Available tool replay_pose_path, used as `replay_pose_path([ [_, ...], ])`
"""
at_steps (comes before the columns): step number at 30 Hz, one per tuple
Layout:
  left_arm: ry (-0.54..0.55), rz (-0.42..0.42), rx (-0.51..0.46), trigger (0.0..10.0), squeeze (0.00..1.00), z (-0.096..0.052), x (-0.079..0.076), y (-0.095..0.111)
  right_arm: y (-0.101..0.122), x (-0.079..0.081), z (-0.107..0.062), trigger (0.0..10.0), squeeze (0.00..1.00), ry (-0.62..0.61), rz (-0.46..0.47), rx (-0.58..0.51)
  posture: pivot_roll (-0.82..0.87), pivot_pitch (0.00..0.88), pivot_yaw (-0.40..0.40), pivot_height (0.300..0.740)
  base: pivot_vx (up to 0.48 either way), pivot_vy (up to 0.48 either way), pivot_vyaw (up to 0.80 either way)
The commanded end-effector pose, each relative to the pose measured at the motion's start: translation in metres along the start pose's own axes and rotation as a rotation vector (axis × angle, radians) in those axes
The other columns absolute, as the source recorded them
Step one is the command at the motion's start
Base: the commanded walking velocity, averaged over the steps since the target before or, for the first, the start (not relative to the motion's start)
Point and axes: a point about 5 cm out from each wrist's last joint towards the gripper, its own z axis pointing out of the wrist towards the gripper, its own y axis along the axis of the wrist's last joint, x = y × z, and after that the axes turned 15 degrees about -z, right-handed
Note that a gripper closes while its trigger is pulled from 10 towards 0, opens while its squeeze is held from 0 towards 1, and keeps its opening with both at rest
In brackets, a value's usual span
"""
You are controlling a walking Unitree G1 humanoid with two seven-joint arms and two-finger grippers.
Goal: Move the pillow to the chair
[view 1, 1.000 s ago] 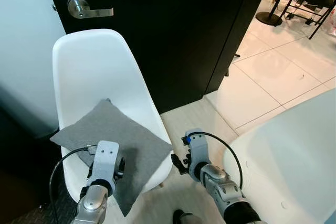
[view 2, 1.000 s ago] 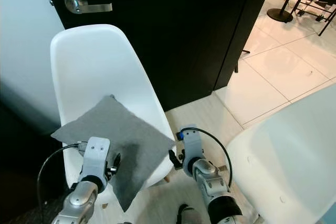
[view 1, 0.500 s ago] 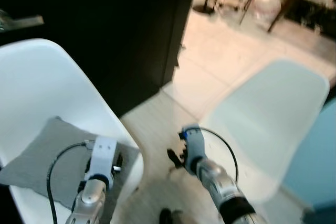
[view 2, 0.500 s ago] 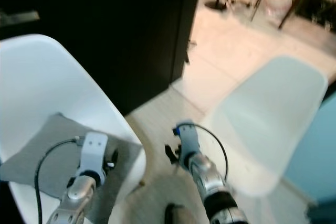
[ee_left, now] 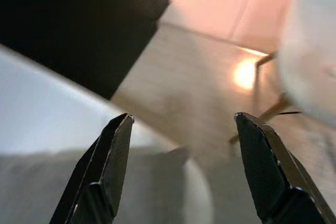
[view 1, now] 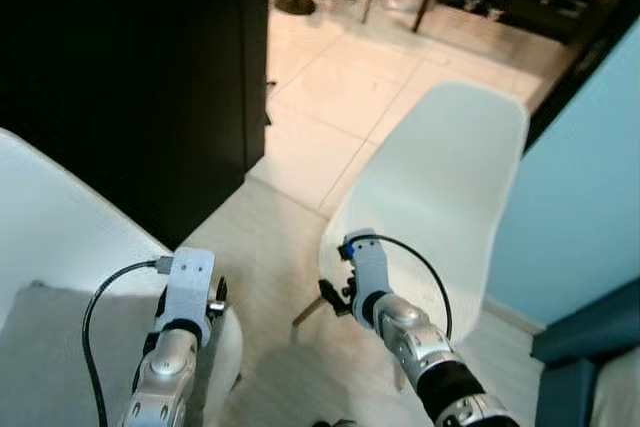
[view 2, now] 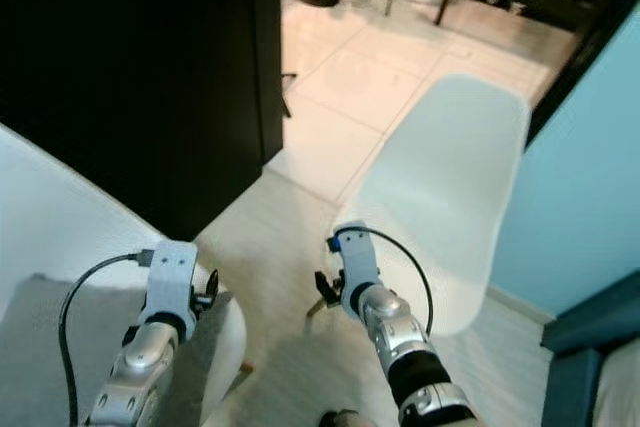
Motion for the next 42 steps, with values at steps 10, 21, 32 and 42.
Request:
replay_pose_path([
  [10,-0.047,0.008,0.031,10.0,0.0,0.0059,-0.003,-0.0033,-0.0085,-0.0021,0.0008,10.0,0.0,-0.03,0.041,0.029,0.11,0.023,-0.029,0.723,0.0,0.0,-0.8],
  [21,-0.053,0.001,0.032,10.0,0.0,0.0083,-0.0054,-0.0043,-0.0102,-0.0037,0.0014,10.0,0.0,-0.03,0.037,0.036,0.11,0.013,-0.034,0.723,0.0,0.0,-0.8],
  [32,-0.046,-0.019,0.042,10.0,0.0,0.0068,-0.0079,-0.0089,-0.012,-0.0053,0.0011,10.0,0.0,-0.018,0.02,0.05,0.1,0.028,-0.052,0.723,0.0,0.0,-0.8],
  [42,-0.044,-0.025,0.046,10.0,0.0,0.0058,-0.0089,-0.0103,-0.0145,-0.0053,0.0008,10.0,0.0,-0.01,0.012,0.058,0.1,0.038,-0.06,0.723,0.0,0.0,-0.8],
])
